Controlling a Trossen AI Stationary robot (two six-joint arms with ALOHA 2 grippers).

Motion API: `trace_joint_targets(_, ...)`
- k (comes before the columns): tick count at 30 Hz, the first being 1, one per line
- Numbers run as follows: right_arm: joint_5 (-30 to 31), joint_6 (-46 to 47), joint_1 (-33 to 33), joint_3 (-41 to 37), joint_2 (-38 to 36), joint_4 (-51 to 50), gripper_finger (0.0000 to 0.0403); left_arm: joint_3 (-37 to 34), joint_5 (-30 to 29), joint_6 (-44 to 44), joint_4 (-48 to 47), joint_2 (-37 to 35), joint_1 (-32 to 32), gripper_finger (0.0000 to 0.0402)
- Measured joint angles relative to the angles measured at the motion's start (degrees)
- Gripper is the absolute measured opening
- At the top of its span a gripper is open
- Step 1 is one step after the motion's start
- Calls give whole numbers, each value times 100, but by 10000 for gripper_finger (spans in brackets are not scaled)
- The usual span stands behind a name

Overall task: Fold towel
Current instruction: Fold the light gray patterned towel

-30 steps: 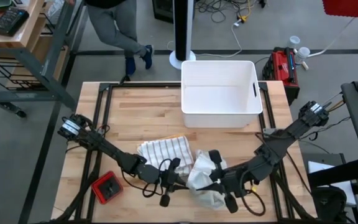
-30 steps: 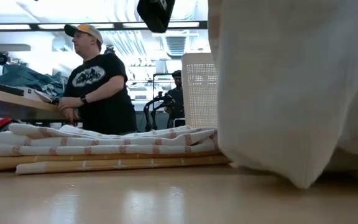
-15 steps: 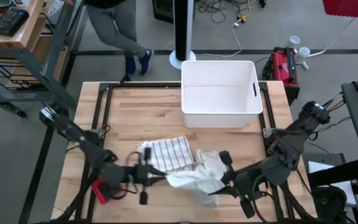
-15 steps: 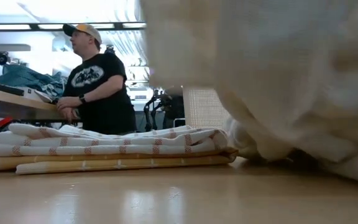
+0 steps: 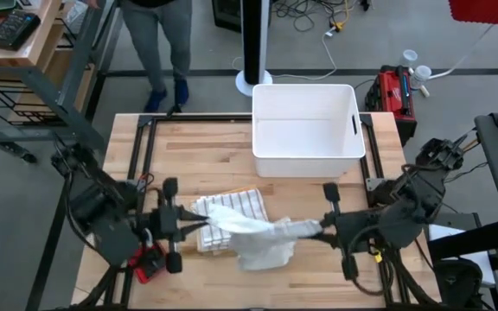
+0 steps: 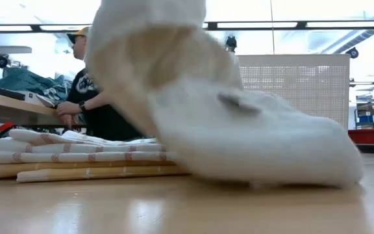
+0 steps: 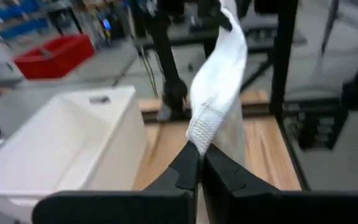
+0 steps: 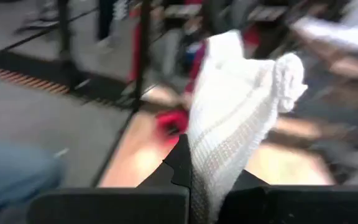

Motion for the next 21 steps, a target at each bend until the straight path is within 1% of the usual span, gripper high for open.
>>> trace_joint_targets(2,-340,462,61,-84,0,-386,0,415,91,-390,-654,333,-20,0)
trace_joint_targets(3,-416,696,103,-150,4,-624,0,601,175,-641,-1004,507,-36,0)
trace_joint_targets(6,-361,1402,217,-302,95,-1364,0,1226,422,-1351,-2192,1081,-60,0)
trace_joint_targets(8,-21,1651,250,-315,146,-1764,0,1775,463,-1565,-3013,1465,-52,0)
trace_joint_targets(12,1173,1668,248,-36,113,-2178,0,3162,412,-1592,-4296,2060,92,0)
trace_joint_targets(13,1534,1575,250,89,105,-2247,0,3201,309,-1545,-4259,2074,143,0)
trace_joint_targets(14,1886,1414,254,217,96,-2280,0,2972,210,-1317,-4036,1885,206,0)
trace_joint_targets(16,2320,951,254,548,88,-2247,0,2710,61,-1141,-3869,1617,290,0)
trace_joint_targets(19,2432,488,241,1002,101,-2230,0,2642,-237,-1177,-3929,1326,456,0)
trace_joint_targets(21,2527,177,237,1161,117,-2143,0,2633,-515,-1009,-3925,1228,463,0)
